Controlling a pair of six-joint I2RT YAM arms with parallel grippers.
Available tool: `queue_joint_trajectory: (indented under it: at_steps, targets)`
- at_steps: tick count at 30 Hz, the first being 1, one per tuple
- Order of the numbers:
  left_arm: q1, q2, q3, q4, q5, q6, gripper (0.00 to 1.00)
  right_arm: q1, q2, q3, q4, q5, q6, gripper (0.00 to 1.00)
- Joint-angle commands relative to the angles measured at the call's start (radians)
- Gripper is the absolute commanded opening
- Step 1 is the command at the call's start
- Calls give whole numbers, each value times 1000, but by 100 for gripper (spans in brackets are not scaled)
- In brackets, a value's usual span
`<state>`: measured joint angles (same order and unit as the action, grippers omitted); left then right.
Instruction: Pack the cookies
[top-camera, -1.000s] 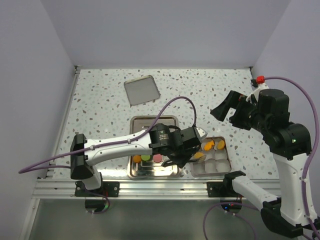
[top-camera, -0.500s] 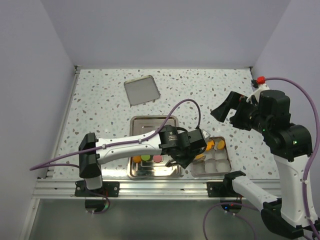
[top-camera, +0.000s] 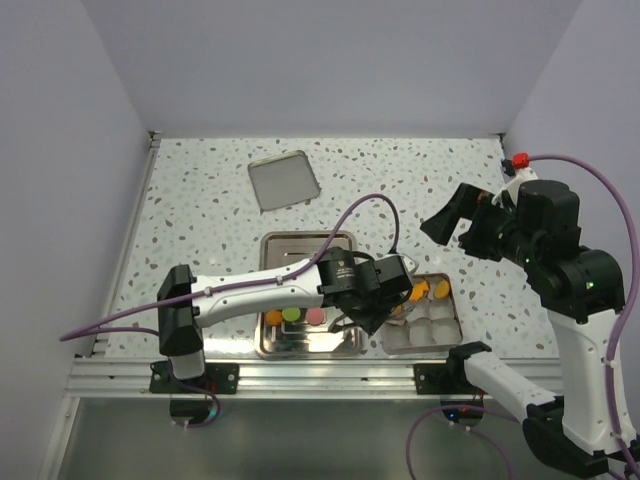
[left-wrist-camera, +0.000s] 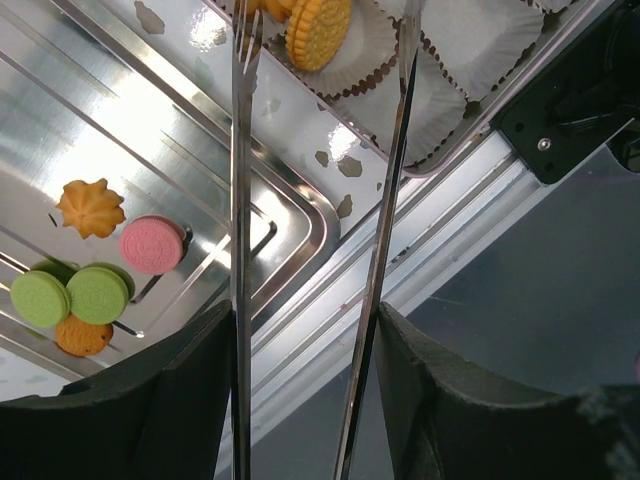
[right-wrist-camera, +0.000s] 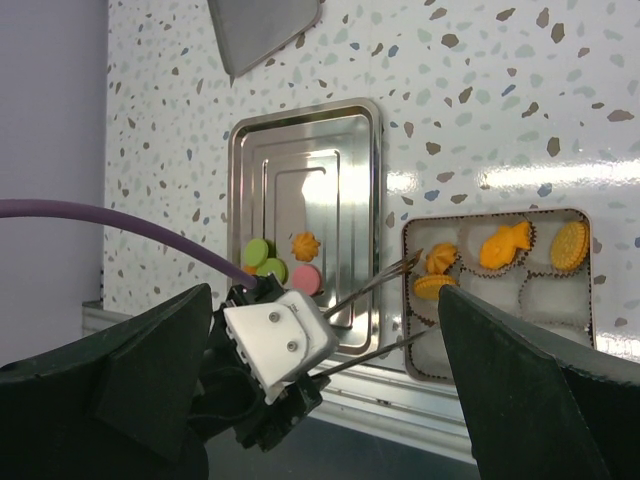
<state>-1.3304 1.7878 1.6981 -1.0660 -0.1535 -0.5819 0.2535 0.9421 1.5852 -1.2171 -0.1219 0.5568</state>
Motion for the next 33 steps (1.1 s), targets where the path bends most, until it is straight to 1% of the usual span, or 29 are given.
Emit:
queue_joint_trajectory:
  at_steps: [1, 4, 8, 11, 13, 17, 20, 23, 26, 33]
  targets:
    - [7, -11, 58, -11, -32, 11, 60, 3, -5, -2, 14, 10, -14, 99]
    - [13, -25, 90, -34, -52, 5, 60, 3, -6, -4, 14, 10, -14, 99]
    - [37, -82, 118, -74, -80, -7, 60, 4, -6, -4, 14, 10, -15, 99]
    - [66, -142, 115, -110, -101, -13, 60, 3, -5, -2, 16, 7, -12, 99]
    - [89, -175, 83, -124, -112, -19, 60, 1, -3, -4, 19, 4, -11, 99]
    - [137, -293, -40, -147, -118, -29, 60, 3, -3, -11, 27, -7, -5, 99]
    - [163, -365, -194, -149, -116, -50, 60, 4, -3, -17, 30, -12, -3, 99]
    - [172, -416, -305, -150, -115, -81, 60, 3, -3, -21, 28, -15, -1, 99]
    - [174, -447, -382, -137, -106, -111, 60, 3, -5, -25, 31, -19, 0, 99]
    - [175, -455, -463, -106, -107, -141, 60, 7, -2, -27, 34, -25, 2, 99]
